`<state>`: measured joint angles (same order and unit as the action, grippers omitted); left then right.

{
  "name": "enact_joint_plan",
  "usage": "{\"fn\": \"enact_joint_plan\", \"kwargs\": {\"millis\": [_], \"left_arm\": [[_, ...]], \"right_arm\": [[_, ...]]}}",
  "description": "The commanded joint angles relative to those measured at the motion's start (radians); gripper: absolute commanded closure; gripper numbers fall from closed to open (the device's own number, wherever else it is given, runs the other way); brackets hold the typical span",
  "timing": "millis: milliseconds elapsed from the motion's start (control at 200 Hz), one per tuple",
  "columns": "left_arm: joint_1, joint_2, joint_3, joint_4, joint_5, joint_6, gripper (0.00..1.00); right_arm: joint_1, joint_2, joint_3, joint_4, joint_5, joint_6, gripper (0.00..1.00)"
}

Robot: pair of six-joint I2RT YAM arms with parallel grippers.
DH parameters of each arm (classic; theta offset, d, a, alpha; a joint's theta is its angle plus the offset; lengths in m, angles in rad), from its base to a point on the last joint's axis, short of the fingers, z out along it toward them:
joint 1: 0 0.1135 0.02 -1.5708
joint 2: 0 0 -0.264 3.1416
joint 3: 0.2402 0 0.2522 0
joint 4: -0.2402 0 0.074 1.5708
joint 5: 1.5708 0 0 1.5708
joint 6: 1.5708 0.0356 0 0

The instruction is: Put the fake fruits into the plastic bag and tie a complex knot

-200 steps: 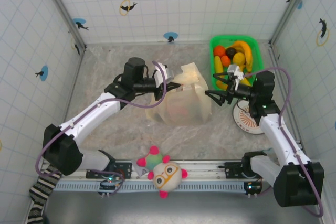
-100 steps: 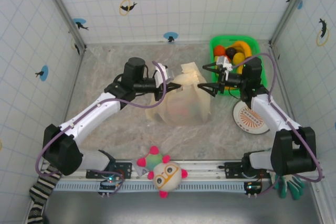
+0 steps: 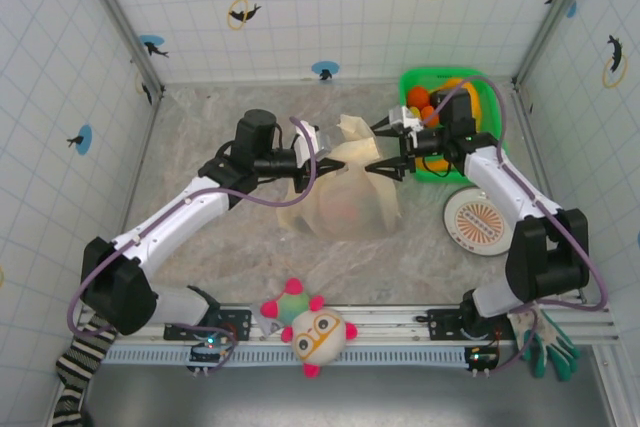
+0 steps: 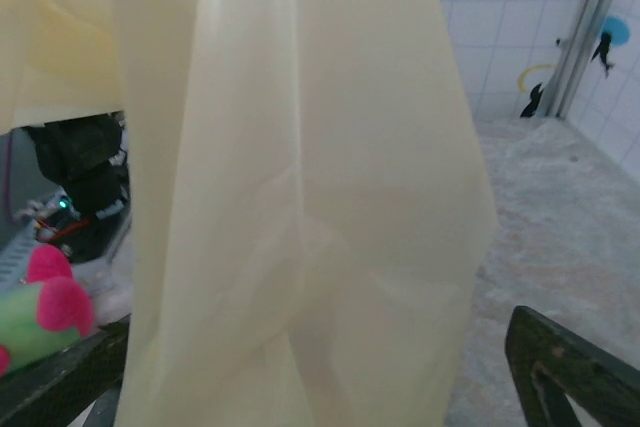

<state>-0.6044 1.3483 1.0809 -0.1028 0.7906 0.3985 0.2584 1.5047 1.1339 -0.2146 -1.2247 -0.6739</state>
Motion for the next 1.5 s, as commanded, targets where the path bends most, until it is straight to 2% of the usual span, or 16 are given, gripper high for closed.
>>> {"fn": "enact_joint_plan", "kwargs": {"millis": [0, 50, 230, 300, 540, 651, 891, 1021, 1081, 1206, 1236, 1301, 1366, 1491], "left_arm": [[-0.005, -0.027, 0.011, -0.020, -0.005, 0.038, 1.00], [-0.005, -0.030, 0.011, -0.023, -0.010, 0.041, 1.00], [-0.005, -0.040, 0.013, -0.029, -0.016, 0.043, 1.00], [-0.005, -0.044, 0.012, -0.028, -0.019, 0.043, 1.00], [-0.002, -0.057, 0.010, -0.035, -0.063, 0.033, 1.00], [0.007, -0.066, 0.014, -0.038, -0.090, 0.015, 1.00], [0.015, -0.102, 0.012, -0.019, -0.097, -0.008, 1.00], [0.035, -0.149, -0.017, 0.042, -0.065, -0.053, 1.00], [0.058, -0.174, -0.044, 0.082, -0.038, -0.089, 1.00], [0.086, -0.220, -0.114, 0.142, -0.015, -0.135, 1.00], [0.086, -0.226, -0.127, 0.149, -0.016, -0.138, 1.00], [0.088, -0.224, -0.141, 0.158, -0.015, -0.146, 1.00], [0.087, -0.216, -0.142, 0.151, -0.013, -0.149, 1.00], [0.089, -0.219, -0.162, 0.125, -0.040, -0.150, 1.00]], "right_arm": [[0.012, 0.006, 0.048, -0.076, -0.030, -0.051, 0.17], [0.021, 0.005, 0.054, -0.082, -0.019, -0.047, 0.22], [0.050, 0.002, 0.080, -0.089, 0.000, -0.043, 0.29], [0.054, 0.002, 0.093, -0.088, 0.002, -0.035, 0.35], [0.050, -0.019, 0.106, -0.083, 0.022, -0.005, 0.78], [0.050, -0.036, 0.101, -0.014, 0.028, 0.088, 0.91], [0.047, -0.086, 0.073, 0.103, 0.020, 0.187, 0.93], [0.031, -0.115, 0.058, 0.130, -0.003, 0.204, 0.90], [0.025, -0.126, 0.052, 0.130, -0.009, 0.204, 0.84], [0.013, -0.148, 0.031, 0.134, -0.009, 0.205, 0.84], [0.013, -0.150, 0.026, 0.136, -0.007, 0.205, 0.85], [0.014, -0.150, 0.022, 0.135, -0.004, 0.207, 0.96], [0.010, -0.155, 0.020, 0.134, -0.006, 0.211, 1.00], [-0.013, -0.177, 0.014, 0.136, -0.001, 0.222, 1.00]]}}
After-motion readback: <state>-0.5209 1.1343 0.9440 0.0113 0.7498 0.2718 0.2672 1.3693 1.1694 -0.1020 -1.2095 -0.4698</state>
